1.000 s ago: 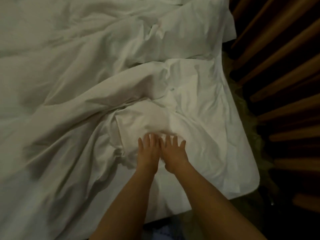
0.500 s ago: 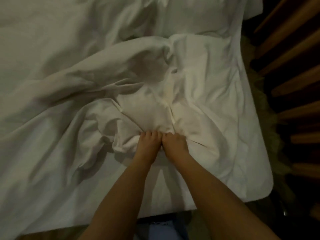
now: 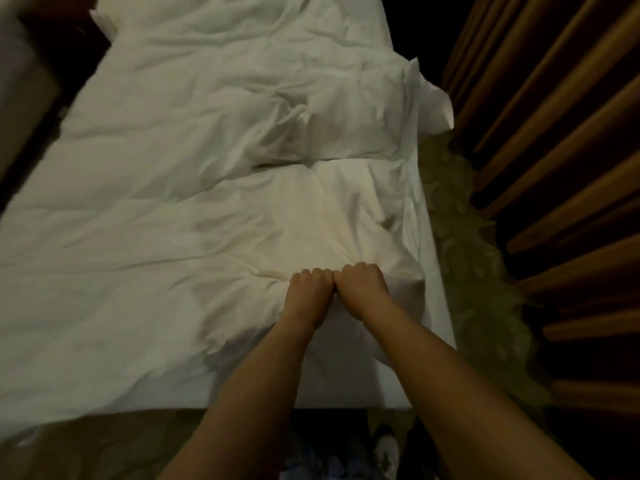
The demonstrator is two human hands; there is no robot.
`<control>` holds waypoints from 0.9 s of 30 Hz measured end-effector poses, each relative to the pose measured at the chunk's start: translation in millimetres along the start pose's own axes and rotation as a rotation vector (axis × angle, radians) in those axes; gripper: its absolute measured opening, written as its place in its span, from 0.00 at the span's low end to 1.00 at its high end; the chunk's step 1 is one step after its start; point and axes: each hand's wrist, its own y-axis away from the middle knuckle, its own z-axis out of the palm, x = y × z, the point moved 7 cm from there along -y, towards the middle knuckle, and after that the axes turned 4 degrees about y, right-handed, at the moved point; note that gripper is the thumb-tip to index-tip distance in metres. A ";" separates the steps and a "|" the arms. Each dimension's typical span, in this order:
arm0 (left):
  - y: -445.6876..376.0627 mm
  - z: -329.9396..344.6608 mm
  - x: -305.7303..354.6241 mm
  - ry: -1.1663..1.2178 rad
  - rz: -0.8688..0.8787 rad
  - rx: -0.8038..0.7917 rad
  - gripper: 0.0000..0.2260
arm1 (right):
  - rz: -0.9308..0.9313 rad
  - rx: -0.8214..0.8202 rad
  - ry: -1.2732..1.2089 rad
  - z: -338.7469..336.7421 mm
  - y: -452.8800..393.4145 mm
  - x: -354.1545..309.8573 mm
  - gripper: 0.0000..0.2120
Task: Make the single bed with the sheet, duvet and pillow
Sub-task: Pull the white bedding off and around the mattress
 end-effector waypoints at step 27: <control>158.6 -71.1 119.4 -0.244 -0.402 0.041 0.08 | -0.333 0.258 0.163 -35.1 189.4 -17.7 0.14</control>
